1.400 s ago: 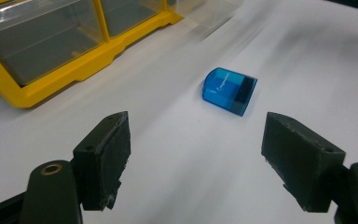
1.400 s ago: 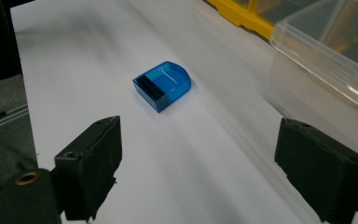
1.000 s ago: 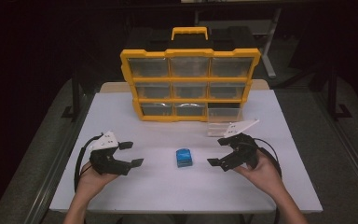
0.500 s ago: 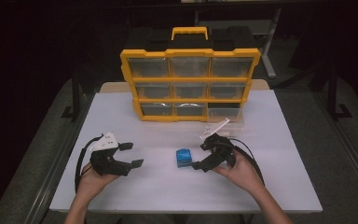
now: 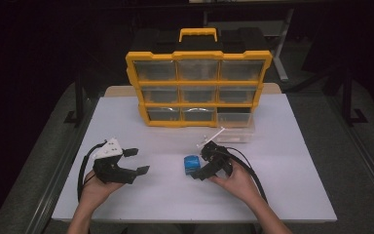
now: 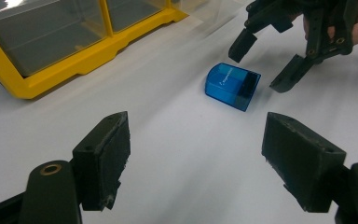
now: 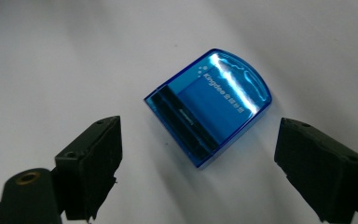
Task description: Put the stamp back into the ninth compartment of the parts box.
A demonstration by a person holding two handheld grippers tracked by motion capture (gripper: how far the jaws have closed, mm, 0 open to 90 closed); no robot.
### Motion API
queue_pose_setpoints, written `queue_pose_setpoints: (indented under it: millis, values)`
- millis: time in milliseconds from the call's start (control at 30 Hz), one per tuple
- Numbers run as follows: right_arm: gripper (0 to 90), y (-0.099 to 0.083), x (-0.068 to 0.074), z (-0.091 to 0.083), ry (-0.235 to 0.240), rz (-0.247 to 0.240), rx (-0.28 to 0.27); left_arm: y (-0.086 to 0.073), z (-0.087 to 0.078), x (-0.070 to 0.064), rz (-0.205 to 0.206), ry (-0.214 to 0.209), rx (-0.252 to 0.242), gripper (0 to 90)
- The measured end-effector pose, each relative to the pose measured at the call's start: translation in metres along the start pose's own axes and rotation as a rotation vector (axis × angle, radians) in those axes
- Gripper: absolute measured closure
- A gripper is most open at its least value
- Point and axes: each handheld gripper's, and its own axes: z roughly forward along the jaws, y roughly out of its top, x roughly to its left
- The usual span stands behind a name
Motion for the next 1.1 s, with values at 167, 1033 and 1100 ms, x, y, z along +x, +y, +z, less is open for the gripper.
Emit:
queue_pose_setpoints:
  millis: [167,1033,1100]
  values:
    - [14.1,0.003,0.001,0.006,-0.005,0.031,0.013,-0.001,0.000,0.001,-0.004,0.002,-0.002,23.4]
    - [13.8,0.031,0.014,0.035,-0.099,0.021,0.084,-0.003,-0.002,0.003,-0.012,0.008,-0.005,23.4]
    - [16.6,0.033,0.015,0.036,-0.103,0.020,0.089,-0.003,-0.003,0.003,-0.016,0.008,-0.008,23.4]
